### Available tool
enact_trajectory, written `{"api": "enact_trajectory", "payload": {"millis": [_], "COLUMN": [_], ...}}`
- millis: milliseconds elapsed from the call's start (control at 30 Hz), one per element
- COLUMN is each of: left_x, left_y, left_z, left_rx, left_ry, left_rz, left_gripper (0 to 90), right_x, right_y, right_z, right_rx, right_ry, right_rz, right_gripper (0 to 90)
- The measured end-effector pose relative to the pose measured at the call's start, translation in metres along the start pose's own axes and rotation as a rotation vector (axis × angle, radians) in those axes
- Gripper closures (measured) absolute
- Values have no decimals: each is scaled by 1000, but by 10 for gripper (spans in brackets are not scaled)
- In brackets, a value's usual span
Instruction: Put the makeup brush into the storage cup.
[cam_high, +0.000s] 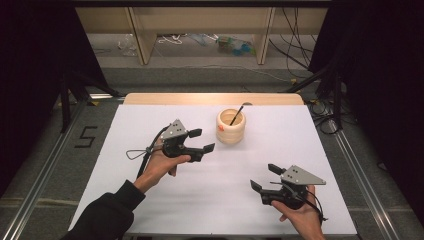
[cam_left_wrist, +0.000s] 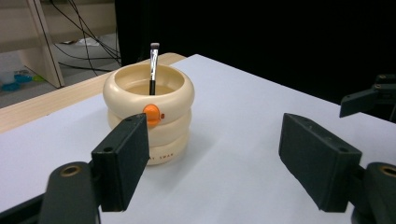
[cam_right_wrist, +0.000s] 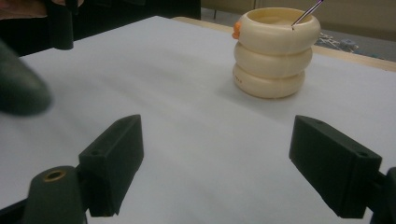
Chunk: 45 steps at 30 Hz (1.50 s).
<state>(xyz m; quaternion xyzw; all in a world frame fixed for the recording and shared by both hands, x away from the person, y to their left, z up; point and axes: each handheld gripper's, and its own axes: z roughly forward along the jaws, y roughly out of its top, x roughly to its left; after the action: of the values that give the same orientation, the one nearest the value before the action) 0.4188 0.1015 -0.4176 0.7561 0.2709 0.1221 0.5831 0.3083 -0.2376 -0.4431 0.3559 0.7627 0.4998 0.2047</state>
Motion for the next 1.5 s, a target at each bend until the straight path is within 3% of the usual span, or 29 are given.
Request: {"api": "enact_trajectory", "payload": {"millis": [400,500,633,833,900,967,1200,1500], "left_x": [-18,-20,-21,-20,-21,-20,-19,-23], "left_y": [-18,-22,-25,-26,-27,-27,-30,-37], "left_z": [-16,-20,-24,-30,-32,-35,-43,-48], "left_rx": [8,6,2,-1,-8,-12,-29,-6], "left_ry": [-15,-16,-21,-14,-8,-4,6,0], "left_rz": [11,18,14,20,12,14,10,24], "left_gripper": [237,237,236,233,234,234,230,220], "right_x": [0,0,1,0,1,1,0,1], "right_y": [0,0,-1,0,-1,-1,-1,-1], "right_z": [0,2,4,1,4,2,4,4], "right_rx": [-1,-23,-38,-10,-40,-22,-48,-39], "right_ry": [0,-1,10,-1,12,0,-2,12], "right_rz": [1,0,6,-1,7,-1,-13,6], "right_gripper": [189,189,189,189,189,189,189,187]}}
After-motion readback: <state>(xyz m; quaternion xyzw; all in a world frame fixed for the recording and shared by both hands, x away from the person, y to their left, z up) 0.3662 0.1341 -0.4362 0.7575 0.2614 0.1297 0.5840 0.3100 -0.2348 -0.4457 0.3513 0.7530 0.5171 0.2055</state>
